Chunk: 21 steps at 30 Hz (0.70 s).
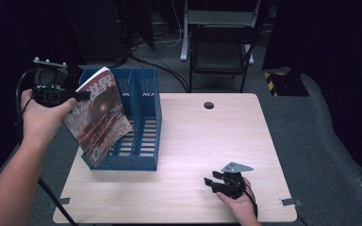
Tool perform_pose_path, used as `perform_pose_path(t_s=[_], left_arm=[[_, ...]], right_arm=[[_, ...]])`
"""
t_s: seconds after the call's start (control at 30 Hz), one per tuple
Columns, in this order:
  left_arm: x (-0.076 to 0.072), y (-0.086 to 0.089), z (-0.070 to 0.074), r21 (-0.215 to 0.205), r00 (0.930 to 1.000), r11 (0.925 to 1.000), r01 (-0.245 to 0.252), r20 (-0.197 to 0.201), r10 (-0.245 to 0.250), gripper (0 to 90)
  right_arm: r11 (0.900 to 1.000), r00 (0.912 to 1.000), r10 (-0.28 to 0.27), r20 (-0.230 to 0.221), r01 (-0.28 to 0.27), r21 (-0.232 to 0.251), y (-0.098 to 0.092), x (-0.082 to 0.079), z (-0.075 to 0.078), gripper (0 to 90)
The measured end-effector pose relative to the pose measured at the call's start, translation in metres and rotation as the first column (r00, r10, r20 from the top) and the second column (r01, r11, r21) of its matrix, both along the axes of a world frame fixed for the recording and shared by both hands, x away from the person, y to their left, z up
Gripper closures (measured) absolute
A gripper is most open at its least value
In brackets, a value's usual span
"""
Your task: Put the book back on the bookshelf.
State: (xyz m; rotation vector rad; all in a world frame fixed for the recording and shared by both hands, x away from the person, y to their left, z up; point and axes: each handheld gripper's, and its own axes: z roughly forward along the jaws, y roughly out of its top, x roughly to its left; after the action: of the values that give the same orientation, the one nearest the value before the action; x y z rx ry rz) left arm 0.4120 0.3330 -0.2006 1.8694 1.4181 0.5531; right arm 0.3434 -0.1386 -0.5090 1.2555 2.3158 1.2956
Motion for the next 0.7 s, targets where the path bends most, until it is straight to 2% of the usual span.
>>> perform_pose_path(t_s=[0.13, 0.33, 0.5, 0.7], left_arm=[[0.007, -0.002, -0.002, -0.003, 0.9998, 0.9998, -0.019, 0.01, 0.019, 83.5], [0.015, -0.005, -0.003, -0.009, 0.9995, 0.9994, -0.032, 0.002, 0.032, 83.5], [0.02, -0.01, -0.003, 0.003, 0.9992, 0.9992, -0.039, -0.004, 0.039, 83.5], [0.027, -0.015, -0.004, 0.002, 0.9988, 0.9988, -0.049, 0.011, 0.049, 83.4]], right_arm=[[1.0, 1.0, 0.0, 0.003, 0.0, -0.004, -0.001, 0.0, 0.0, 50.2], [1.0, 1.0, 0.001, 0.005, -0.001, 0.002, -0.002, 0.0, 0.001, 50.2], [1.0, 1.0, 0.002, 0.007, -0.002, 0.003, -0.001, 0.0, 0.0, 50.2], [1.0, 1.0, 0.002, 0.006, -0.002, 0.004, -0.002, 0.0, 0.001, 50.2]])
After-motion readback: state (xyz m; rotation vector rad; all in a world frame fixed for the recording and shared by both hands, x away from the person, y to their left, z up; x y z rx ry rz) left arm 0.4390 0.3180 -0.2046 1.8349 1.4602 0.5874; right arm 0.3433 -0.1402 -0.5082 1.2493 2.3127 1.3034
